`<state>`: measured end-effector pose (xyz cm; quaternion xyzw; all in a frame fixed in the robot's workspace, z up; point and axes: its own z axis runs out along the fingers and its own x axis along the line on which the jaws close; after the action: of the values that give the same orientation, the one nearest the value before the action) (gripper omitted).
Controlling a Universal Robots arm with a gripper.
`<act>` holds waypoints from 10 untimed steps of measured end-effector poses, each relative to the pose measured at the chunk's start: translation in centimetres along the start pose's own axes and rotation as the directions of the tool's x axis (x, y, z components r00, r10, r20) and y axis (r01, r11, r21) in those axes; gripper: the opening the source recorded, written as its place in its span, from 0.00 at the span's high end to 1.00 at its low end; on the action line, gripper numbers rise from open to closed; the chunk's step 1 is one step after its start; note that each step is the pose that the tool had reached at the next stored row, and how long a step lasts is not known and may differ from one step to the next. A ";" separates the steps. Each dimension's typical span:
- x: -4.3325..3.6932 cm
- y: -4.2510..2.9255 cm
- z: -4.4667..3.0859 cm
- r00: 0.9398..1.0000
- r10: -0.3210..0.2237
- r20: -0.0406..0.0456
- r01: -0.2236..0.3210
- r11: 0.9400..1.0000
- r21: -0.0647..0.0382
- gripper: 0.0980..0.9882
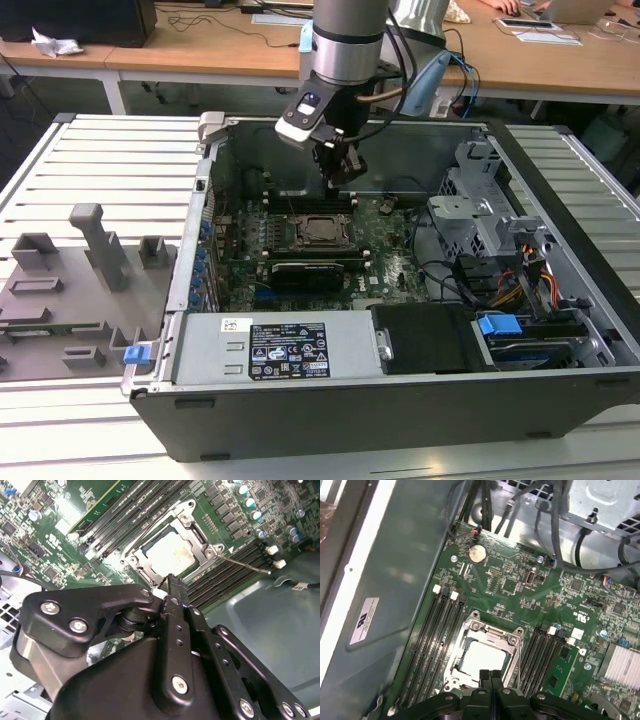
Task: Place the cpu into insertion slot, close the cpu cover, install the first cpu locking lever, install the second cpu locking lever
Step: 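Install the first cpu locking lever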
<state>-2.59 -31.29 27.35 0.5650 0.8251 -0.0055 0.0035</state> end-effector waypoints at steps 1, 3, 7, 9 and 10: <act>0.00 0.00 0.00 1.000 -0.018 0.000 0.018 1.000 0.000 0.99; 0.00 0.00 0.00 0.999 -0.040 0.000 0.040 0.999 -0.001 0.99; 0.00 0.00 0.00 0.997 -0.072 0.000 0.072 0.997 -0.001 0.99; 0.00 0.00 0.00 0.996 -0.086 0.001 0.086 0.996 -0.001 0.99; 0.00 0.00 0.00 0.996 -0.093 0.001 0.093 0.996 -0.001 0.99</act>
<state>-2.59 -31.29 27.35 0.5259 0.8505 -0.0054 0.0037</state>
